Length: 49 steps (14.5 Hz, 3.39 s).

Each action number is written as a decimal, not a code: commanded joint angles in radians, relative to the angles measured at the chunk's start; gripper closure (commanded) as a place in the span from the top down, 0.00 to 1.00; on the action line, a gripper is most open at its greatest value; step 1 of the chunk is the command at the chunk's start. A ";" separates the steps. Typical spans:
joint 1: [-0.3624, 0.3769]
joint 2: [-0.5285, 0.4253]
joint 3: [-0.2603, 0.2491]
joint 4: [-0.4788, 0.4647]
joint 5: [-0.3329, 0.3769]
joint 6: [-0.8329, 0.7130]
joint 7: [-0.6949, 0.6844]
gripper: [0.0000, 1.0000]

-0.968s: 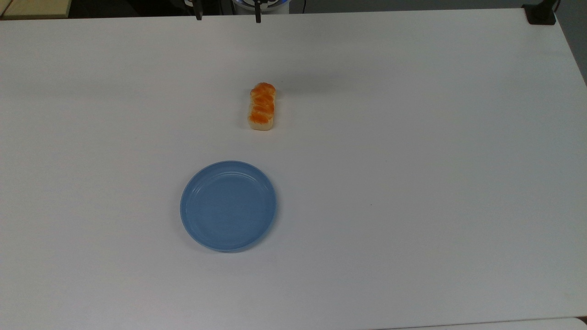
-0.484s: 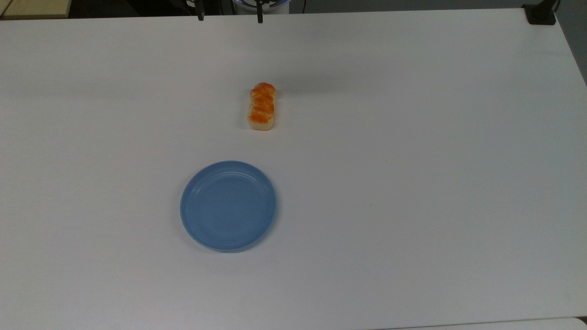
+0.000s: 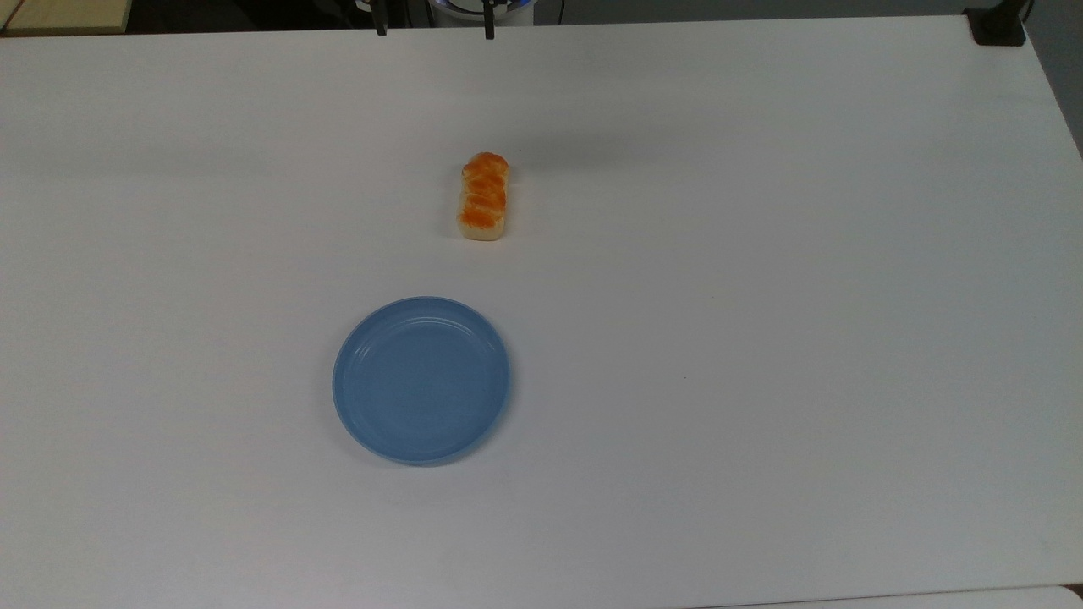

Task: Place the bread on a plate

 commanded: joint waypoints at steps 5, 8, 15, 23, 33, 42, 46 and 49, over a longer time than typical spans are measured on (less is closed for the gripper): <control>0.007 -0.059 0.000 -0.085 0.001 0.003 0.018 1.00; 0.008 -0.059 0.000 -0.085 0.001 0.005 0.017 1.00; 0.007 -0.064 0.002 -0.092 0.001 0.005 0.011 1.00; -0.004 -0.209 0.049 -0.405 -0.002 0.196 0.020 1.00; 0.008 -0.085 0.055 -0.655 -0.063 0.620 0.134 0.98; 0.011 0.024 0.057 -0.688 -0.190 0.720 0.238 0.98; 0.011 0.025 0.069 -0.704 -0.194 0.720 0.239 0.98; 0.013 0.025 0.081 -0.724 -0.214 0.721 0.265 0.98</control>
